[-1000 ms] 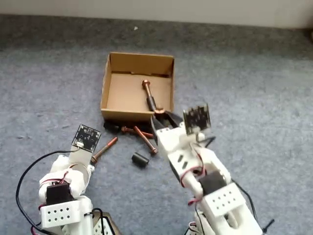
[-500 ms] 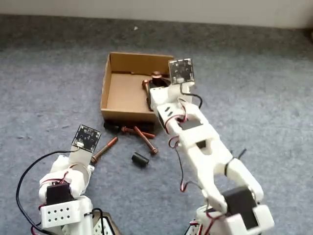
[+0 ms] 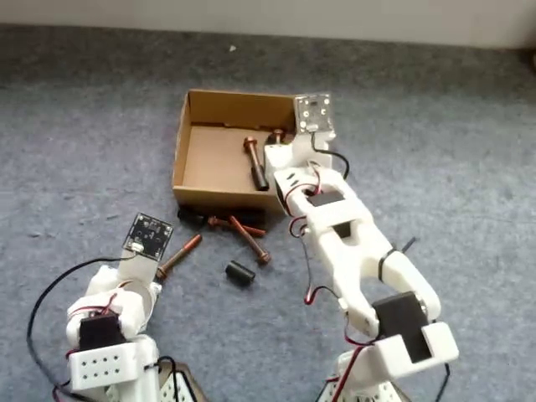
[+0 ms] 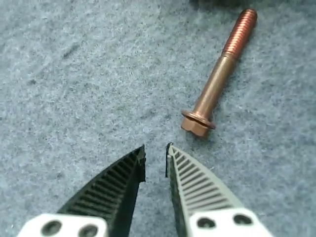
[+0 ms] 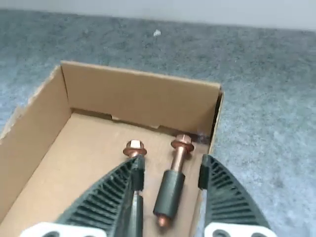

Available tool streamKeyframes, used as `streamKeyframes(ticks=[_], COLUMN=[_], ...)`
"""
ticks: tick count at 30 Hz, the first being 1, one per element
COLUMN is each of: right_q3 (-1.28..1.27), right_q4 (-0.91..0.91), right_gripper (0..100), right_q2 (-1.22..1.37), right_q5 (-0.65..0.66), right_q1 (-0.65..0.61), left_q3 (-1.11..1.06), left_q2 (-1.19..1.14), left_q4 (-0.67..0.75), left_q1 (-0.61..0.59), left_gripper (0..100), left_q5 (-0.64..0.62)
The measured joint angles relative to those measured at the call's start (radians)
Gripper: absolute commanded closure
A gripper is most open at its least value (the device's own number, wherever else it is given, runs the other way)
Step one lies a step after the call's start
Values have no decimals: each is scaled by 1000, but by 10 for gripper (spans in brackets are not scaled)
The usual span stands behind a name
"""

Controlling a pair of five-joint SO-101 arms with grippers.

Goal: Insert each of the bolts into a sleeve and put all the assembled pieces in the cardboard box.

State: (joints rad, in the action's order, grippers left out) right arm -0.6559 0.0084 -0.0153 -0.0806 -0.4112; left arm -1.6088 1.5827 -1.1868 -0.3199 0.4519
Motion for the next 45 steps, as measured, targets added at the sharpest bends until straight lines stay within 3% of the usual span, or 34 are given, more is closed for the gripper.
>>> streamKeyframes(ticks=[9, 18, 23, 28, 35, 45], right_q3=[0, 0, 0, 0, 11, 11], right_q4=[493, 953, 996, 996, 980, 899], right_gripper=[831, 831, 831, 831, 831, 831], right_q2=[-384, -471, -368, -198, -28, -3], right_q5=[0, 0, 17, 123, 157, 157], right_q1=[-72, -327, -457, -519, -517, -482], left_q3=[0, 0, 0, 0, 0, 0], left_q2=[0, 0, 0, 0, 0, 0], left_q4=[0, 0, 0, 0, 0, 0], left_q1=[0, 0, 0, 0, 0, 0], left_gripper=[912, 912, 912, 912, 912, 912], left_q5=[0, 0, 0, 0, 0, 0])
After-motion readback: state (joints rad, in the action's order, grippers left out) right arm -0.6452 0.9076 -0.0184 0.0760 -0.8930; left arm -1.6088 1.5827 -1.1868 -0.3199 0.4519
